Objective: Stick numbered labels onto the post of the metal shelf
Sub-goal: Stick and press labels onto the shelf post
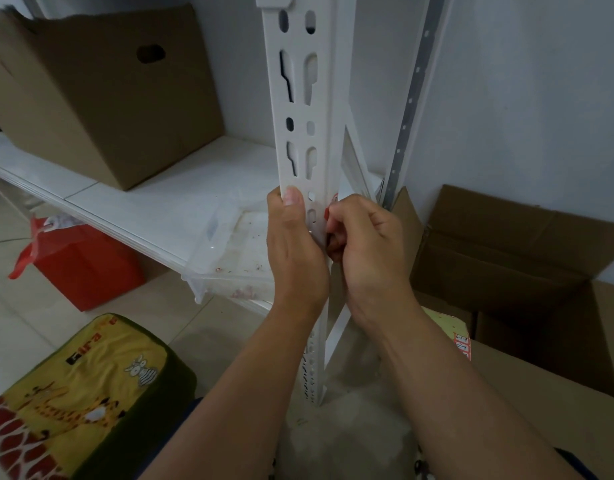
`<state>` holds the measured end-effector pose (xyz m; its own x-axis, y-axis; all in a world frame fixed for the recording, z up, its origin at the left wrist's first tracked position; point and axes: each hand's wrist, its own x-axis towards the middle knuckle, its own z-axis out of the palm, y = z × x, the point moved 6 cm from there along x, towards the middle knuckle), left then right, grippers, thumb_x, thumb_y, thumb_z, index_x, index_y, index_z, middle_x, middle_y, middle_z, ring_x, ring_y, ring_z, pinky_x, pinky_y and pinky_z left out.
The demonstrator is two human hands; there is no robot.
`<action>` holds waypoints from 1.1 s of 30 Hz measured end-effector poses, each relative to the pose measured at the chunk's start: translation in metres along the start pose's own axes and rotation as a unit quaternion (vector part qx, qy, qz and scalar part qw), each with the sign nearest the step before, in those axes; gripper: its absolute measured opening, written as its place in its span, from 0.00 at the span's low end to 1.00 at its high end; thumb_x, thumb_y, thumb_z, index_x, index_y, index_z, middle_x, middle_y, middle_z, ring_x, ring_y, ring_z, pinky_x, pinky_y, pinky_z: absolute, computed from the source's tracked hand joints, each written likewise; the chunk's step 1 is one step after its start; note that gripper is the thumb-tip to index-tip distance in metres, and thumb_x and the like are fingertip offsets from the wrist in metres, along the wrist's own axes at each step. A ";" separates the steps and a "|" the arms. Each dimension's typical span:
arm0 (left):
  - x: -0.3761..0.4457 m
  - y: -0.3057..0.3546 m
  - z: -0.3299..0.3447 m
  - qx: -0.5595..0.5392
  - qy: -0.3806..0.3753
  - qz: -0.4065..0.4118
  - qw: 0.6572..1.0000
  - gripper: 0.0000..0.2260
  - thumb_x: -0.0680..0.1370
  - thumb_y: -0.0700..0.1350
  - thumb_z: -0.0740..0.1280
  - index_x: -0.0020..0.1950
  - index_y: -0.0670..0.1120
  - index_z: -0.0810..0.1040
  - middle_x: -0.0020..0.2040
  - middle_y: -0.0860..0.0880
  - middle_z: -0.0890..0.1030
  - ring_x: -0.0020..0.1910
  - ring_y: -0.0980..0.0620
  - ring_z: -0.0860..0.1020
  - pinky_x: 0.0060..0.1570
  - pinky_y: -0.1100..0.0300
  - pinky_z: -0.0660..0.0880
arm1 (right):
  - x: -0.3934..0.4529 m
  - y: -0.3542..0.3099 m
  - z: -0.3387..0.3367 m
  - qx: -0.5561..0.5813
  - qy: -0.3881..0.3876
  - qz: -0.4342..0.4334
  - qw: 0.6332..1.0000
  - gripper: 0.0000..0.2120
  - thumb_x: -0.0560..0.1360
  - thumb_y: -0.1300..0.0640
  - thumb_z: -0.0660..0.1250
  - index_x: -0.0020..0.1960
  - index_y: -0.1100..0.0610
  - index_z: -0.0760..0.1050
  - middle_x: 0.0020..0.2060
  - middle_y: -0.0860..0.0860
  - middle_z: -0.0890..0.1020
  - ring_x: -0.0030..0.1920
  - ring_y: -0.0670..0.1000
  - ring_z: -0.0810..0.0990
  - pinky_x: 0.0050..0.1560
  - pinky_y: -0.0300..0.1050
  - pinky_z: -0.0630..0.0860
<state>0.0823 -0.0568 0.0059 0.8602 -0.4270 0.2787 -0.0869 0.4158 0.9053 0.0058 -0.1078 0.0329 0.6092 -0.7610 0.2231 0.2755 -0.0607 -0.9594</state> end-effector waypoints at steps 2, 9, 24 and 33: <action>0.000 -0.001 0.000 0.001 0.010 -0.003 1.000 0.35 0.73 0.67 0.55 0.58 0.36 0.72 0.52 0.30 0.76 0.54 0.30 0.75 0.57 0.31 0.71 | 0.000 0.000 0.001 -0.005 0.009 0.005 1.000 0.16 0.76 0.62 0.59 0.29 0.59 0.68 0.23 0.47 0.69 0.28 0.42 0.69 0.31 0.36 0.71; -0.002 0.000 0.001 -0.010 0.001 0.001 1.000 0.35 0.73 0.66 0.55 0.59 0.35 0.71 0.52 0.31 0.77 0.54 0.33 0.77 0.57 0.36 0.74 | 0.000 0.004 0.001 0.045 0.005 0.052 0.998 0.16 0.74 0.62 0.59 0.28 0.59 0.68 0.23 0.49 0.66 0.28 0.44 0.66 0.30 0.37 0.67; -0.004 0.007 0.004 0.007 0.025 0.027 0.999 0.17 0.74 0.63 0.56 0.42 0.48 0.68 0.37 0.48 0.72 0.39 0.46 0.72 0.44 0.47 0.71 | 0.002 0.004 0.003 0.089 -0.014 0.113 0.989 0.17 0.74 0.62 0.60 0.27 0.58 0.64 0.22 0.49 0.65 0.24 0.43 0.67 0.28 0.36 0.70; -0.001 0.004 0.001 -0.037 -0.053 0.009 0.998 0.35 0.75 0.64 0.54 0.58 0.30 0.69 0.45 0.36 0.75 0.44 0.40 0.75 0.47 0.46 0.74 | -0.006 0.017 0.002 0.134 -0.007 0.107 0.985 0.18 0.77 0.60 0.61 0.28 0.57 0.68 0.26 0.51 0.66 0.31 0.47 0.65 0.35 0.40 0.67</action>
<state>0.0801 -0.0557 0.0094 0.8002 -0.5007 0.3301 -0.0610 0.4796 0.8754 0.0079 -0.1027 0.0160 0.6837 -0.7293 0.0254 0.3260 0.2742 -0.9047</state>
